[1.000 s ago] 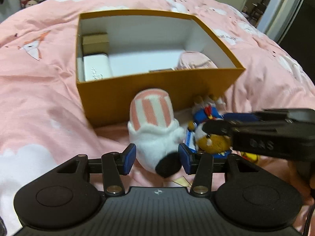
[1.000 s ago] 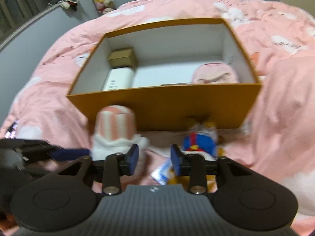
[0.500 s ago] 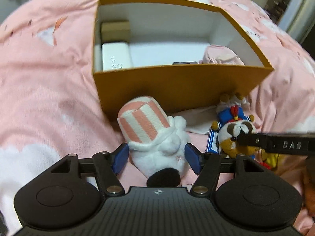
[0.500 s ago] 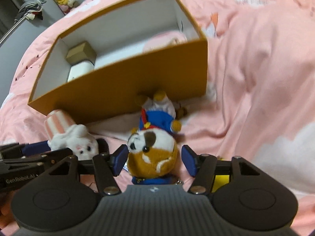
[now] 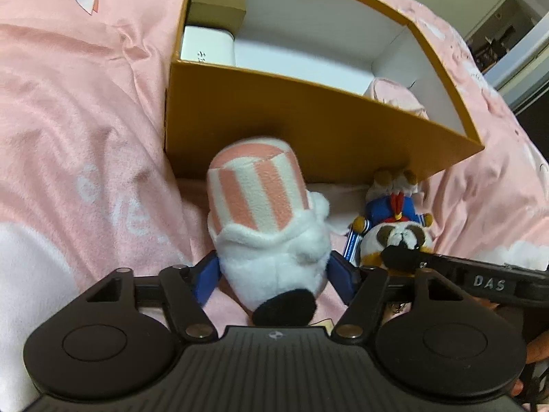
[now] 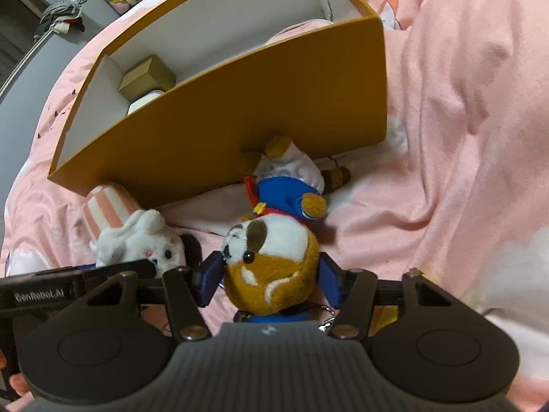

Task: Organize objects
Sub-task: 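Grasp the striped plush toy with the left gripper while the right gripper grasps the dog plush, then lift the striped plush with the left gripper while the right gripper lifts the dog plush over the shoebox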

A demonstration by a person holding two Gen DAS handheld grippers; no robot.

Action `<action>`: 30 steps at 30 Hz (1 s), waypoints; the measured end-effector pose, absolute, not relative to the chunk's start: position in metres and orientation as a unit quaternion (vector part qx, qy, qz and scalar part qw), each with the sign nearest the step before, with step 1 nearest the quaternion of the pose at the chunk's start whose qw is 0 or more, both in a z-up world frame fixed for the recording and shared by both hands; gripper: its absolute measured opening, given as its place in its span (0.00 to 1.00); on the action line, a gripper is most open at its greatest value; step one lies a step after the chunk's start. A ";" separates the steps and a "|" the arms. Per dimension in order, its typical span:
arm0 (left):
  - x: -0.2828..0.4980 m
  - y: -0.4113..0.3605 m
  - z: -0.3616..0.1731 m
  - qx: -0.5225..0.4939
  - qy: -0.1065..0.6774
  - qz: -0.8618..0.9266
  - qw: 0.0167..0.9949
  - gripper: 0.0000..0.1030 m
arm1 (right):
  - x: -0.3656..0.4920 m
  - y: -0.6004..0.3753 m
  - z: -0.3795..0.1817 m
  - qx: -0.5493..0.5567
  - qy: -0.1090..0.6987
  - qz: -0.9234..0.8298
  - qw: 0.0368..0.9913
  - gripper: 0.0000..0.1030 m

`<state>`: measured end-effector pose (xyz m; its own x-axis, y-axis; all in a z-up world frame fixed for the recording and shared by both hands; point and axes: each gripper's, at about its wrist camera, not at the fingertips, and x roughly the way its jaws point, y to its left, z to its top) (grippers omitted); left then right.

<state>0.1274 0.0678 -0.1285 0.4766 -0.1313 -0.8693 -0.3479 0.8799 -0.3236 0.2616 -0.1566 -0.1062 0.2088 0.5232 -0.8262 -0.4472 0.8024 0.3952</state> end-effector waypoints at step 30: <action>0.115 0.029 -0.012 -0.122 0.465 -0.003 0.877 0.66 | 0.206 -0.181 0.017 -0.018 0.399 0.382 0.833 0.48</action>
